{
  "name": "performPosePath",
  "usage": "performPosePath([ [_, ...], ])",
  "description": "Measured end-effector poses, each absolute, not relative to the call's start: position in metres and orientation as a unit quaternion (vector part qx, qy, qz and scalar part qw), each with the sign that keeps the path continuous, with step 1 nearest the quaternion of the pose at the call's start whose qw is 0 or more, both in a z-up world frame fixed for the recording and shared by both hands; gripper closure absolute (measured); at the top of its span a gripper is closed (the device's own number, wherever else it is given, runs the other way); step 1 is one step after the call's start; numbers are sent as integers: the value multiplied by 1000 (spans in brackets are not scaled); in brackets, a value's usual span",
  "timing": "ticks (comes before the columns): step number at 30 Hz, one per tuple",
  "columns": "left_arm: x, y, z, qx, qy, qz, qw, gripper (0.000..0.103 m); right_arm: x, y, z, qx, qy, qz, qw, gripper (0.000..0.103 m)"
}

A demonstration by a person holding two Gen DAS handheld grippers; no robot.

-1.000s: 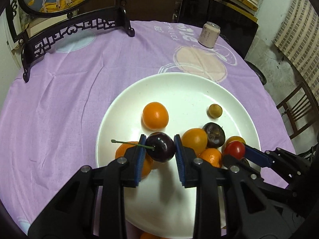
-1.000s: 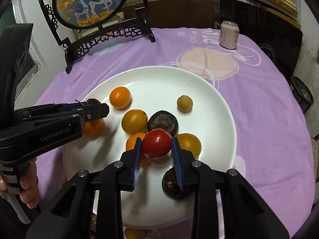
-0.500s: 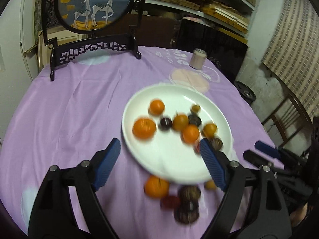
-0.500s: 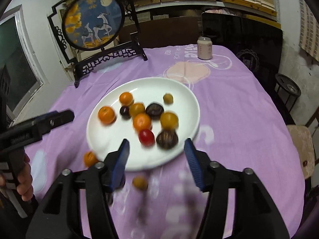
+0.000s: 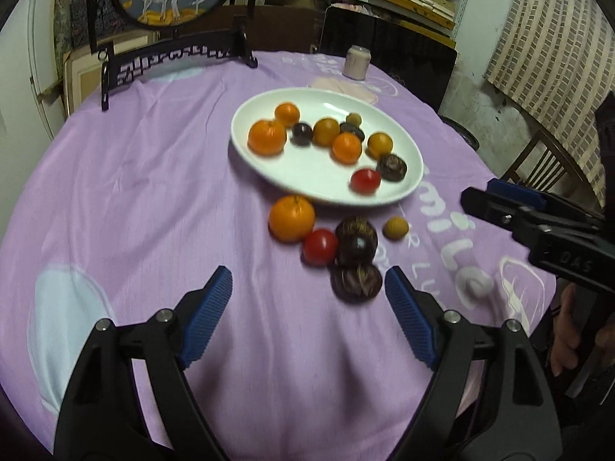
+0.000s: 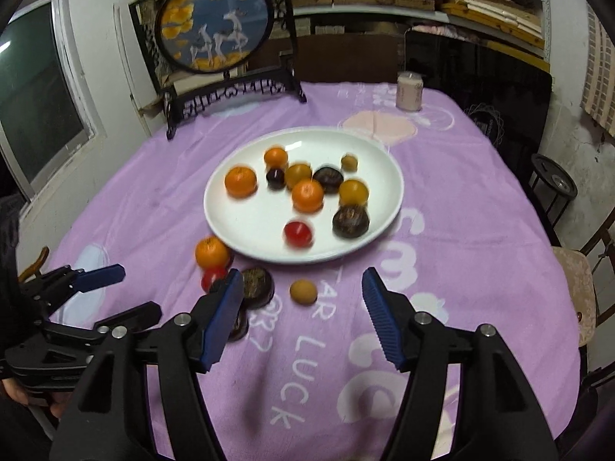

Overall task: Organize fruits
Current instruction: 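Grasp a tan round fruit with the right tool while the left tool grasps a dark brown fruit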

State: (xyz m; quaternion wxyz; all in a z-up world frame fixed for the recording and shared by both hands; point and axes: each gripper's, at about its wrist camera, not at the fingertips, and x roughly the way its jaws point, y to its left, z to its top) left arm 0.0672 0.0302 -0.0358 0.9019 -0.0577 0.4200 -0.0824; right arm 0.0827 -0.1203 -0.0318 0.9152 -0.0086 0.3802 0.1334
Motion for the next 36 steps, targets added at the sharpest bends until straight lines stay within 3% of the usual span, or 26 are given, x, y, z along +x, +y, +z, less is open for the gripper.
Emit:
performPosePath([
  [8, 62, 31, -53, -68, 446, -94, 888, 19, 113, -98, -92, -79, 427, 92, 896, 39],
  [10, 60, 30, -55, -67, 447, -93, 887, 19, 123, -92, -101, -87, 437, 102, 890, 49],
  [12, 60, 28, -56, -67, 451, -94, 885, 19, 131, -88, -108, -88, 448, 113, 883, 75],
  [28, 103, -20, -91, -27, 494, -89, 865, 22, 86, -147, -78, -9, 420, 114, 900, 78],
  [30, 107, -23, -90, -21, 489, -81, 868, 28, 86, -151, -78, 0, 422, 114, 899, 78],
  [32, 108, -29, -90, -5, 482, -72, 873, 50, 84, -153, -78, 8, 423, 117, 898, 78],
  [34, 106, -32, -88, -1, 478, -78, 875, 63, 85, -154, -77, 11, 423, 122, 898, 78],
  [36, 104, -31, -88, 1, 476, -81, 876, 63, 83, -150, -75, 11, 421, 127, 898, 78],
])
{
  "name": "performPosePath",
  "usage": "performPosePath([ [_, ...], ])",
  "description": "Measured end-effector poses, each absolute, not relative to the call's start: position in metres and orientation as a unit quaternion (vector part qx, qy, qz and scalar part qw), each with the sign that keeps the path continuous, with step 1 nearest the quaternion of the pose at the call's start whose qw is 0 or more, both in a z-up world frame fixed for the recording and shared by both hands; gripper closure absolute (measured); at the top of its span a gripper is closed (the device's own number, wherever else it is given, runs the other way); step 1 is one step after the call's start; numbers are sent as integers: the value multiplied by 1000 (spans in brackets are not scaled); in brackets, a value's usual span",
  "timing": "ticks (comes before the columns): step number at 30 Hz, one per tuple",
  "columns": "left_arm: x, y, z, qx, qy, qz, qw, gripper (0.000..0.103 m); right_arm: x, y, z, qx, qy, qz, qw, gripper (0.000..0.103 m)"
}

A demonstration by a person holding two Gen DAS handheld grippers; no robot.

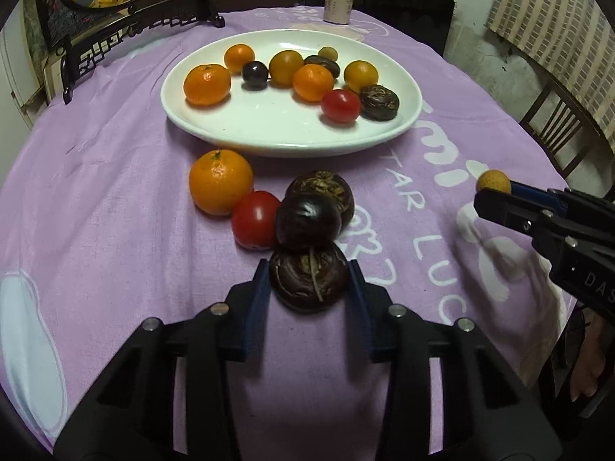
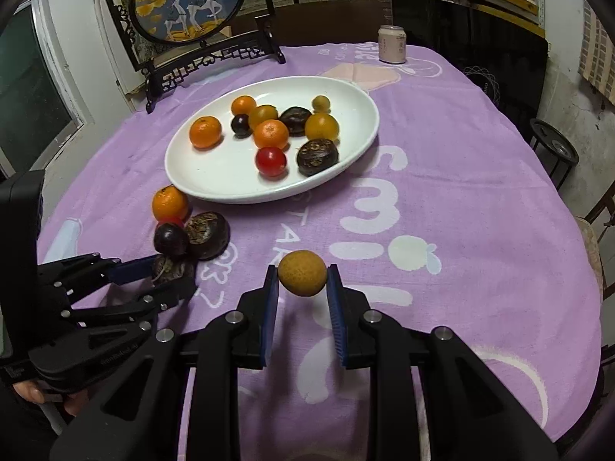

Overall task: Organize fruits
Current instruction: 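Grasp a tan round fruit with the right tool while the left tool grasps a dark brown fruit, then place both held fruits on the white plate and open both tools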

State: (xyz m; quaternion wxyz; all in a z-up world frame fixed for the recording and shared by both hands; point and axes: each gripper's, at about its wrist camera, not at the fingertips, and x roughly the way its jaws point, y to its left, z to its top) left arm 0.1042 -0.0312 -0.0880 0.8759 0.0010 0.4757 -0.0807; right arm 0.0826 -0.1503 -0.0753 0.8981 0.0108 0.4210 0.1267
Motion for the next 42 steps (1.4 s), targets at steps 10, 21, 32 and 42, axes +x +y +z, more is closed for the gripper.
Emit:
performPosePath([
  [10, 70, -7, -57, -30, 449, -101, 888, 63, 75, -131, -64, -1, 410, 145, 901, 78],
  [21, 73, 6, -25, -38, 419, -108, 901, 63, 79, -120, -54, -5, 405, 157, 901, 77],
  [32, 173, 13, -9, -33, 422, -77, 903, 63, 149, -112, -34, -8, 401, 164, 901, 78],
  [42, 257, 12, -26, -49, 452, -64, 888, 63, 225, -108, -52, -23, 414, 131, 901, 78],
])
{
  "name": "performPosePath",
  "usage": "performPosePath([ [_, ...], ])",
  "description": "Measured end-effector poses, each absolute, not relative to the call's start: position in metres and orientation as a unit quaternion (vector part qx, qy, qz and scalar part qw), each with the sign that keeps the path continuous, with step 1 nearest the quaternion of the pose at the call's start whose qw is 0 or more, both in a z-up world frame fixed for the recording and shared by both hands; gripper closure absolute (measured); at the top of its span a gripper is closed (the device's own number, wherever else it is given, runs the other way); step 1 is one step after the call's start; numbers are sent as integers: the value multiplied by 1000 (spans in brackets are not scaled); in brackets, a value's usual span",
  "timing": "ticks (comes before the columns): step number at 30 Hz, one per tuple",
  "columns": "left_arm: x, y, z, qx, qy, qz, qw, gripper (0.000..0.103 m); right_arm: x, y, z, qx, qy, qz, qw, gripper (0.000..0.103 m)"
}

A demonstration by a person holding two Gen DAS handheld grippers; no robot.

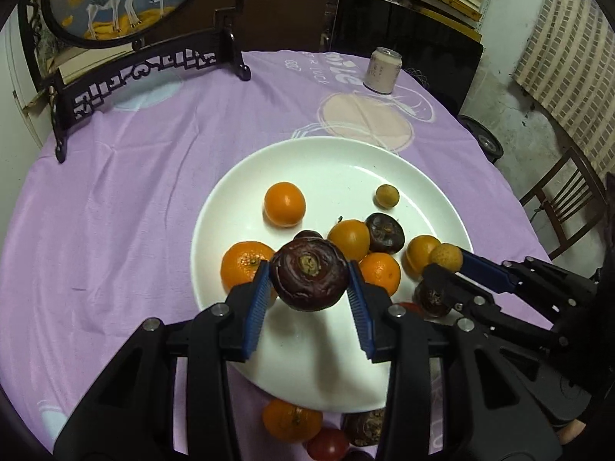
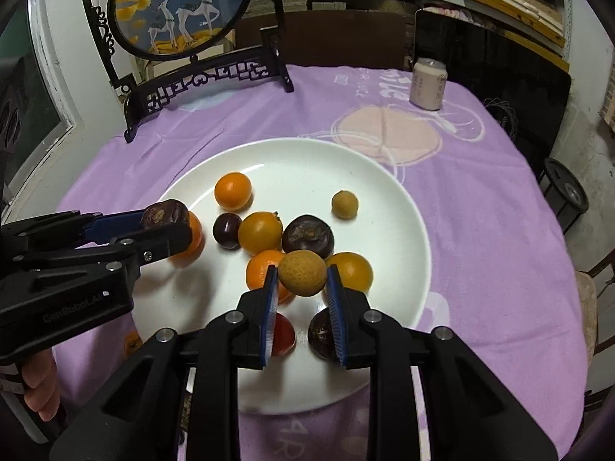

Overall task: Organize fruits
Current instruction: 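Place both held fruits on the white plate and open both tools, then grasp a large dark brown fruit with the right tool while the left tool grasps a dark purple plum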

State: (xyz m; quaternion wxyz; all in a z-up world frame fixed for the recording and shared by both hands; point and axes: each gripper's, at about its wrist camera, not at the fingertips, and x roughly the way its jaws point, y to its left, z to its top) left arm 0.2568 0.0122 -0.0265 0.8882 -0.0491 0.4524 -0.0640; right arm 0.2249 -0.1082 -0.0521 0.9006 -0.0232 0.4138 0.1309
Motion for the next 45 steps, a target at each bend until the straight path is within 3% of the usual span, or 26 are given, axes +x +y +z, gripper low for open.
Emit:
performPosePath([
  [11, 260, 12, -31, -53, 447, -71, 890, 62, 234, -103, -56, -29, 407, 137, 902, 77],
  [12, 260, 12, -31, -55, 446, -70, 891, 61, 235, -103, -57, -30, 405, 133, 904, 71],
  [13, 260, 13, -31, -59, 441, -71, 893, 52, 234, -105, -57, -28, 400, 125, 907, 66],
  [14, 258, 14, -28, -62, 436, -69, 895, 34, 233, -108, -55, -24, 397, 120, 910, 59],
  [15, 255, 14, -26, -64, 430, -66, 898, 30, 230, -110, -52, -19, 394, 118, 911, 54],
  [21, 212, 23, -3, -71, 408, -63, 908, 29, 188, -129, -26, 1, 375, 111, 920, 50],
  [23, 184, 24, -1, -75, 400, -73, 911, 24, 165, -135, -25, 14, 382, 122, 916, 48],
  [31, 95, 24, -17, -54, 397, -86, 912, 22, 89, -130, -38, 9, 396, 134, 908, 48],
  [45, 61, 45, -39, -62, 418, -79, 903, 21, 84, -96, -76, -41, 430, 146, 890, 48],
])
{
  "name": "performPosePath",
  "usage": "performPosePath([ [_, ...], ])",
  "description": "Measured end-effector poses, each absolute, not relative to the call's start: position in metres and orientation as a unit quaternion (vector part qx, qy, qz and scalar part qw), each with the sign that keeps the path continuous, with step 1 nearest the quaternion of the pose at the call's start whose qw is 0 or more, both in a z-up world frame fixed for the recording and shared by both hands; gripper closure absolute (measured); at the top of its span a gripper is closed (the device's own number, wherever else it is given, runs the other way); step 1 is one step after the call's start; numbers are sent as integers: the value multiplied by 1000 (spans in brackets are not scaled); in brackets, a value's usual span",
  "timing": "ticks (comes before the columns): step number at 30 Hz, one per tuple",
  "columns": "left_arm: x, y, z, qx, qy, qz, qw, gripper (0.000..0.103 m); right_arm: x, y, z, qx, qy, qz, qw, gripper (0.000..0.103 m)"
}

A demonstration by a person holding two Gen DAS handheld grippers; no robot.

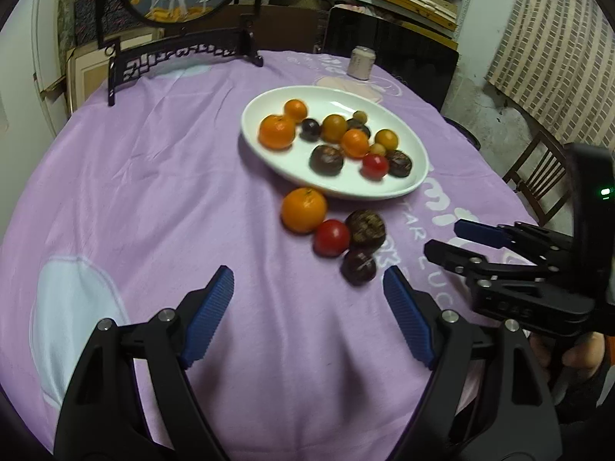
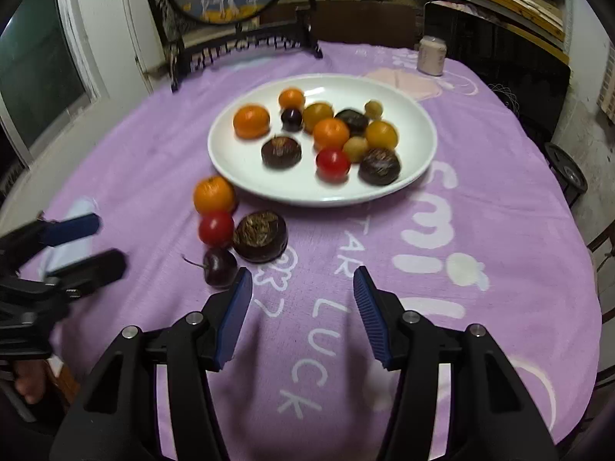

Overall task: Organize fruits
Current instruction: 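Grasp a large dark brown fruit with the right tool while the left tool grasps a dark purple plum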

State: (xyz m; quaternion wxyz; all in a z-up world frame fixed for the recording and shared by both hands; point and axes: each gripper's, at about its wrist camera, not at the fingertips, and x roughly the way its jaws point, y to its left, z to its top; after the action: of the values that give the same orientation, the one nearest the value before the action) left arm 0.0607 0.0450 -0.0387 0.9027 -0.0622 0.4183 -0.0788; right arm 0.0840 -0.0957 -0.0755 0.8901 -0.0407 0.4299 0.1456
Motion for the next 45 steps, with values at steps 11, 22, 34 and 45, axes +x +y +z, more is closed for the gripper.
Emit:
performPosePath([
  [11, 51, 72, -55, -88, 434, -73, 894, 21, 120, -48, -109, -86, 456, 170, 869, 46],
  [22, 49, 63, -54, -82, 439, -85, 891, 21, 120, -51, -105, -78, 453, 168, 872, 59],
  [34, 81, 17, -87, -26, 483, -70, 872, 50, 74, -115, -85, -16, 433, 149, 889, 59],
  [45, 66, 29, -61, -26, 449, -48, 892, 73, 69, -123, -82, 1, 426, 158, 891, 59],
])
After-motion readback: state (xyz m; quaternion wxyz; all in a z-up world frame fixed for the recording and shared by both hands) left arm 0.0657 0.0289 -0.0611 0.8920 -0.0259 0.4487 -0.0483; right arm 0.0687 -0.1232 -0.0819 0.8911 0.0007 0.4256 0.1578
